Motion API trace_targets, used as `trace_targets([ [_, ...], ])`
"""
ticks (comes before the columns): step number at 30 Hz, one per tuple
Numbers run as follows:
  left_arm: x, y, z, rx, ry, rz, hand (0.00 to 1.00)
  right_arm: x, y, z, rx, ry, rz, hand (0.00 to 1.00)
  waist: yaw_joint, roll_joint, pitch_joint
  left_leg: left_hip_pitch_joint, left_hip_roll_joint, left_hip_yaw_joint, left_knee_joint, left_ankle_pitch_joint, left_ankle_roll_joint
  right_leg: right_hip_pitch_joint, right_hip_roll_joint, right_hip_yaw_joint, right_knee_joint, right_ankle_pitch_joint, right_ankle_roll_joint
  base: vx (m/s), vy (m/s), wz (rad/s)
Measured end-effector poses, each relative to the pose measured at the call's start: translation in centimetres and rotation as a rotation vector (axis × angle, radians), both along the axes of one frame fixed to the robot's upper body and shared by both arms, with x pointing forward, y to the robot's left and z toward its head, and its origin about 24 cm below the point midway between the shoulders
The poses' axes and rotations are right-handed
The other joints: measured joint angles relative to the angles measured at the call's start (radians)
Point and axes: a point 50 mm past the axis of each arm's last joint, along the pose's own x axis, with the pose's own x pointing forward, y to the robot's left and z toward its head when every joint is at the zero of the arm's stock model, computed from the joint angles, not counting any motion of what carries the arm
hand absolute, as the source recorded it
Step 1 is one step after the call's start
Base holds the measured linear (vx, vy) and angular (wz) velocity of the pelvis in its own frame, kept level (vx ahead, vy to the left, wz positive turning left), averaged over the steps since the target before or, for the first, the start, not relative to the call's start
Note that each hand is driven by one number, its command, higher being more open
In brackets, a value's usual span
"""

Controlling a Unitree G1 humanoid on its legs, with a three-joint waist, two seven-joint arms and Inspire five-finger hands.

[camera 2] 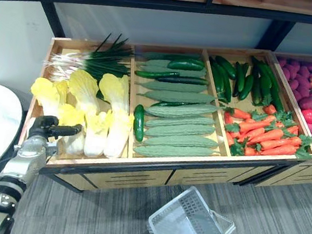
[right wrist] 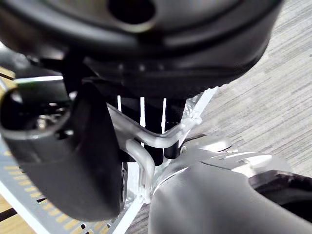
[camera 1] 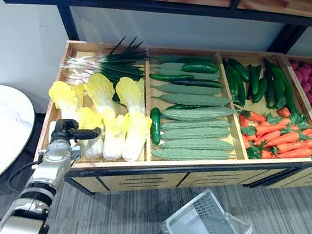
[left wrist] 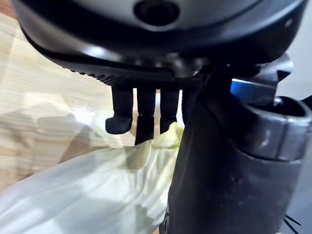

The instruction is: Pick vegetable in the basket

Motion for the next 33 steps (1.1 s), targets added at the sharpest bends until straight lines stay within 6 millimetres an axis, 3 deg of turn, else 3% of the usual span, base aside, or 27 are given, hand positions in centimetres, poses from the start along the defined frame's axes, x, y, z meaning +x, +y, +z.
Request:
trace_targets([
  [8, -0.2, -2.0, 2.6, -0.023, -0.117, -0.125, 0.00, -1.9, -0.7, -0.3, 0.012, 0.034, -0.123, 0.00, 0.007, 0.041, -0.063, 0.034, 0.015, -0.012, -0.001, 0.002, 0.003, 0.032, 0.017, -0.003, 0.011, -0.009, -0.014, -0.04, -0.021, 0.02],
  [12, -0.6, -2.3, 1.8, -0.062, -0.099, -0.145, 0.00, -3.1, -0.9, -0.5, 0.010, 0.065, -0.137, 0.00, 0.007, 0.055, -0.095, 0.040, 0.025, -0.014, -0.002, 0.005, 0.006, 0.034, 0.026, -0.005, 0.017, -0.011, -0.017, -0.05, -0.030, -0.01],
  [16, -1.3, -2.5, 0.6, -0.104, -0.073, -0.140, 0.00, -4.4, -0.7, -0.8, 0.020, 0.107, -0.162, 0.00, 0.008, 0.044, -0.118, 0.042, 0.029, -0.018, -0.002, 0.007, 0.005, 0.039, 0.029, -0.011, 0.014, -0.011, -0.017, -0.03, -0.014, 0.02],
  [22, -1.9, -1.2, 0.6, -0.137, -0.091, -0.091, 0.00, -5.2, -0.1, -1.0, 0.037, 0.127, -0.177, 0.00, 0.013, 0.017, -0.135, 0.047, 0.027, -0.023, -0.001, 0.006, 0.005, 0.057, 0.027, -0.018, -0.002, -0.011, -0.016, 0.01, 0.001, 0.04],
  [33, -2.2, -2.5, 0.9, -0.355, -0.169, -0.184, 0.00, -5.4, -0.4, -1.0, 0.031, 0.128, -0.202, 0.00, 0.011, 0.027, -0.143, 0.064, 0.033, 0.002, -0.002, 0.001, -0.002, 0.067, 0.034, 0.004, -0.008, -0.009, -0.018, -0.01, -0.005, -0.06],
])
